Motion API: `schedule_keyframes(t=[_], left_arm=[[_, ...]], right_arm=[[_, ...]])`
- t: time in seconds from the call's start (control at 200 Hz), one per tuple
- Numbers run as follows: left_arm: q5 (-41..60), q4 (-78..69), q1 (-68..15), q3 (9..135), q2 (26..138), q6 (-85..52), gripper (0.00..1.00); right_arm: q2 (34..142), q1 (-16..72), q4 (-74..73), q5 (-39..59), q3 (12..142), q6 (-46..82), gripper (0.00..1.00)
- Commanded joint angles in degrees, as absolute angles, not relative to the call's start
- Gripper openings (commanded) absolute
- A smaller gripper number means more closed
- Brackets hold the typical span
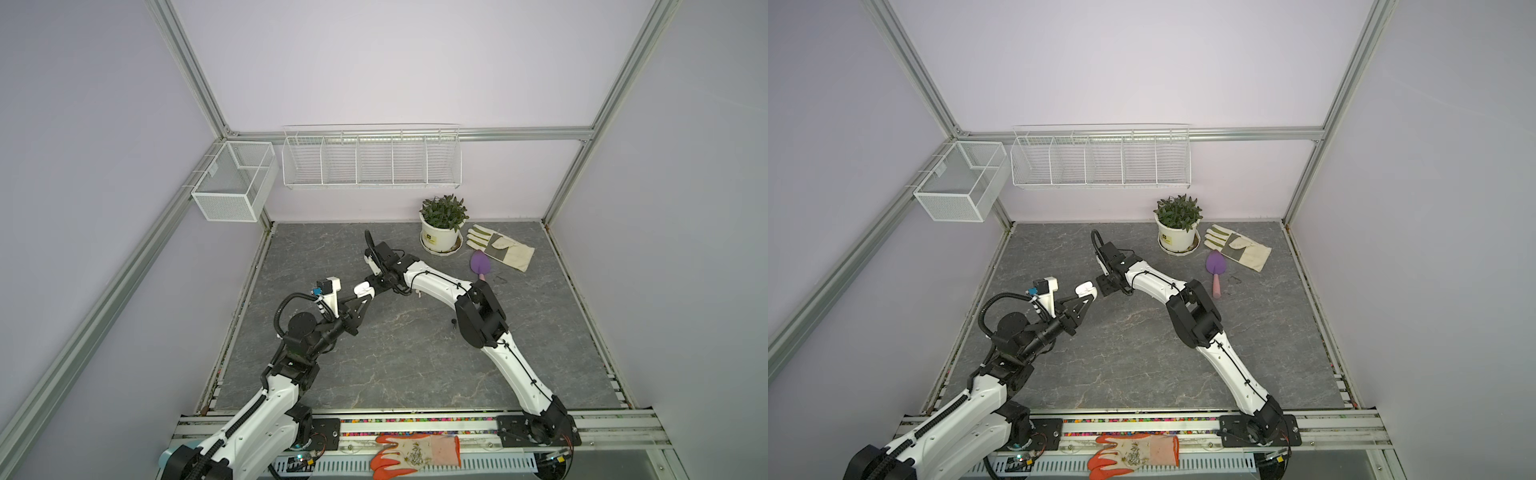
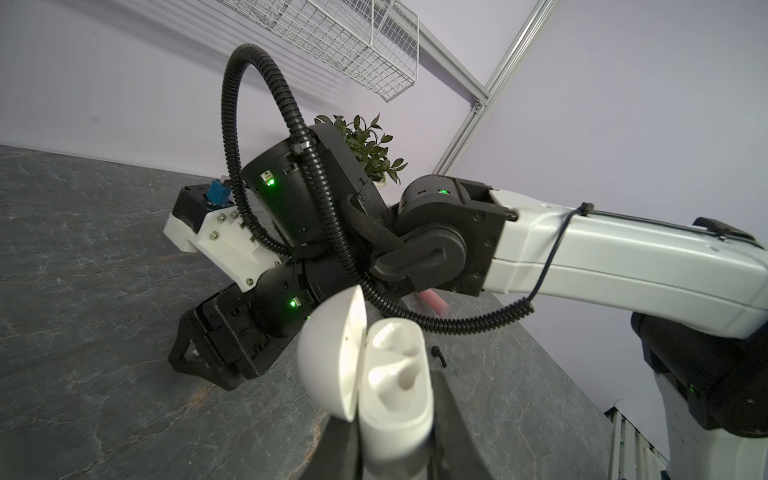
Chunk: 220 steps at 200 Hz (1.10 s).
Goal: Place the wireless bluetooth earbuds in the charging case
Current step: 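Lower the open right gripper over the pair of white earbuds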
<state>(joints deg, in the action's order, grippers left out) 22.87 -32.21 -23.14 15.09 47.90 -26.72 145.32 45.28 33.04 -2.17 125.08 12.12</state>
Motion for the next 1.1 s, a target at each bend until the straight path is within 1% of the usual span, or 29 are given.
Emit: schedule_keyframes(t=[0.0, 0.085, 0.185, 0.36, 0.42, 0.715, 0.885, 0.99, 1.094], left_arm=[[22.43, -31.99, -22.81, 14.77, 47.20, -26.72, 0.00], [22.54, -31.53, -22.82, 14.99, 47.13, -26.71, 0.00], [22.46, -31.40, -22.77, 15.02, 47.20, -26.56, 0.00], [22.24, -31.44, -22.84, 15.03, 47.10, -26.46, 0.00], [22.24, -31.46, -22.77, 15.03, 47.11, -26.46, 0.00], [21.83, -30.21, -22.77, 14.86, 45.49, -26.20, 0.00], [21.63, -29.80, -22.83, 14.85, 44.75, -26.19, 0.00], [21.63, -29.62, -22.81, 14.85, 44.57, -26.18, 0.00], [21.56, -29.30, -22.83, 14.85, 44.34, -26.07, 0.00]], right_arm=[[145.23, 45.57, 36.07, -2.37, 122.96, 13.97, 0.60], [145.80, 45.53, 35.77, -2.47, 123.69, 14.74, 0.60], [146.64, 45.54, 35.75, -1.23, 124.79, 15.50, 0.57], [147.49, 46.08, 35.67, 0.10, 125.46, 15.65, 0.47], [147.58, 46.16, 35.45, 0.03, 125.51, 15.70, 0.45], [148.46, 46.45, 34.59, 1.27, 126.25, 15.12, 0.41], [149.14, 46.45, 34.76, 1.62, 127.94, 15.33, 0.43], [149.27, 46.15, 34.22, 0.07, 128.80, 16.81, 0.51], [150.05, 45.89, 34.33, -2.40, 130.39, 17.71, 0.51]])
